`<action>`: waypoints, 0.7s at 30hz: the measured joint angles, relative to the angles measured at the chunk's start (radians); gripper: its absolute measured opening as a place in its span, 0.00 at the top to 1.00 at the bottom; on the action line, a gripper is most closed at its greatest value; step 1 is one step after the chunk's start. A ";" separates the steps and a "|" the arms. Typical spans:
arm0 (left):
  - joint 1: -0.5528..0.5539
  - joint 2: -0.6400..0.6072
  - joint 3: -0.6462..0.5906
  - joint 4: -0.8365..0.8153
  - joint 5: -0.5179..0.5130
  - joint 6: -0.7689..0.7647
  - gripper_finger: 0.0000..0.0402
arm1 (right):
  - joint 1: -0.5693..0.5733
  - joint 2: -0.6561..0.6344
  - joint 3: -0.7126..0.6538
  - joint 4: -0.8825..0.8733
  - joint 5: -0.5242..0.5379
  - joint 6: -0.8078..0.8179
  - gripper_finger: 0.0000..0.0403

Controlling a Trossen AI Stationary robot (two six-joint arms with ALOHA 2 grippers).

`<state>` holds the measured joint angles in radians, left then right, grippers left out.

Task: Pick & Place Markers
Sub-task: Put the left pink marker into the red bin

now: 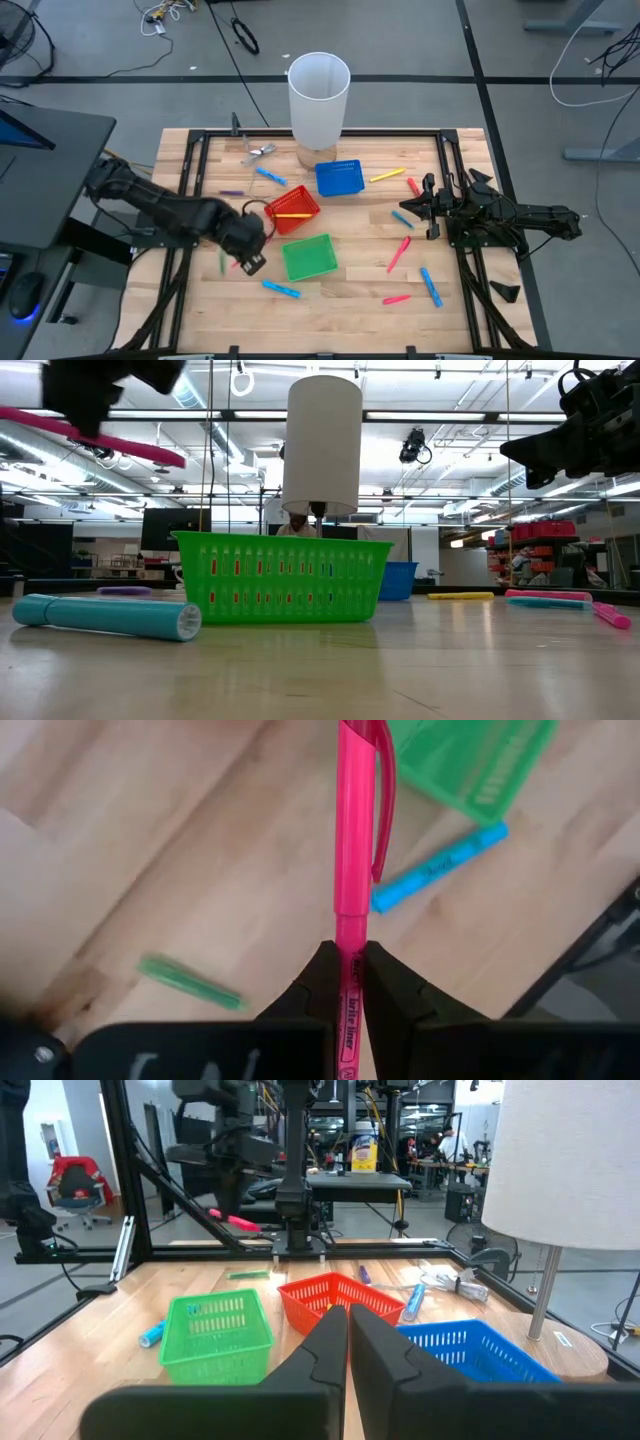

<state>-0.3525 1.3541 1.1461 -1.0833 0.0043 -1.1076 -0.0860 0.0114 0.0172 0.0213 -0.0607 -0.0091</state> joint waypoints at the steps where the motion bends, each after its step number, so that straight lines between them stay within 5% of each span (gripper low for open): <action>1: 0.023 0.001 0.000 -0.001 0.007 0.019 0.93 | 0.000 0.000 0.000 0.000 0.000 0.000 0.95; 21: 0.350 0.176 0.158 -0.041 0.044 0.314 0.93 | 0.000 0.000 0.000 0.000 0.000 0.000 0.95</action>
<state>-0.0022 1.5300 1.3039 -1.1245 0.0479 -0.7934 -0.0860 0.0113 0.0170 0.0212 -0.0608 -0.0093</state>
